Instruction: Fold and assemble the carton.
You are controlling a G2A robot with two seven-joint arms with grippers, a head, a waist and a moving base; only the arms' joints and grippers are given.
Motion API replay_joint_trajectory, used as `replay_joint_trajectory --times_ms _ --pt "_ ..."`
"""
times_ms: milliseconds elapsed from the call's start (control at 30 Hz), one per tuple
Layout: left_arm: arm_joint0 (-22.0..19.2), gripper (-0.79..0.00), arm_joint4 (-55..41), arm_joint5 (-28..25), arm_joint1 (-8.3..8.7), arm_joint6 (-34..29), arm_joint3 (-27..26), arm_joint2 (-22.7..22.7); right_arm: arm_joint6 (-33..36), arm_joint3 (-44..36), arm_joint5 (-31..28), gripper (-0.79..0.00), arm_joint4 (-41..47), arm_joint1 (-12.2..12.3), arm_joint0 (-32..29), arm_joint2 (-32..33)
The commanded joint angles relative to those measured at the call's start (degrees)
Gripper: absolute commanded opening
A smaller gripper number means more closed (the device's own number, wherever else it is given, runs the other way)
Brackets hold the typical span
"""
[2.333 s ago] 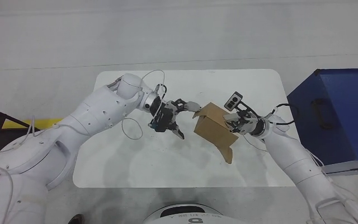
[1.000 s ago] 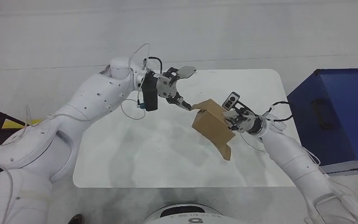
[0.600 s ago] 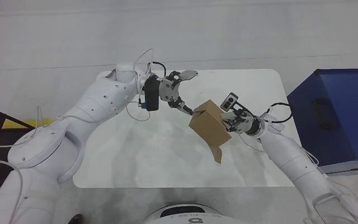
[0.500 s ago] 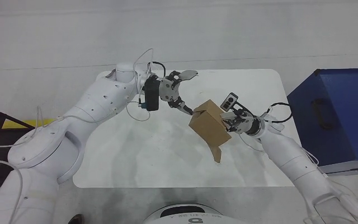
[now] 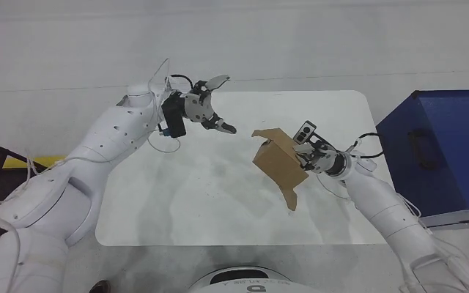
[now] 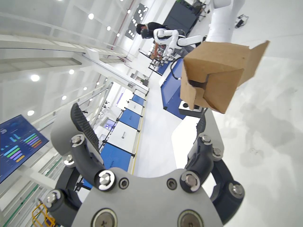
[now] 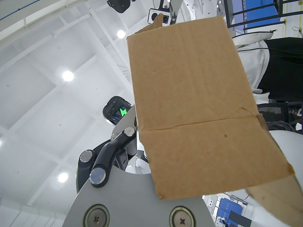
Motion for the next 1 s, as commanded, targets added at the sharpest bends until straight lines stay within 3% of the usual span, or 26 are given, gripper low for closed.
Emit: replay_joint_trajectory --times_ms 0,100,233,500,967 --pt "0.37 0.0 0.08 -0.15 1.1 -0.08 -2.27 -1.63 0.13 -0.17 0.39 -0.785 -0.74 -0.11 -0.02 -0.1" --pt "0.64 0.0 0.89 -0.61 1.92 -1.25 -5.1 -3.18 0.13 -0.48 0.81 -0.785 -1.38 -0.35 0.01 -0.31" --pt "0.41 0.0 3.11 -3.98 1.5 -4.77 -8.2 -2.74 0.13 -0.47 0.97 -0.785 -1.63 -0.66 0.02 -0.34" --pt "-0.57 0.0 6.19 -7.82 -1.69 -8.5 -8.42 0.28 0.13 -1.19 1.12 -0.785 -1.58 -0.79 -0.98 0.69" --pt "-0.86 0.0 8.0 -8.77 -6.45 -8.9 -5.0 2.75 0.13 -3.23 3.12 -0.785 0.21 -0.64 -2.12 1.96"
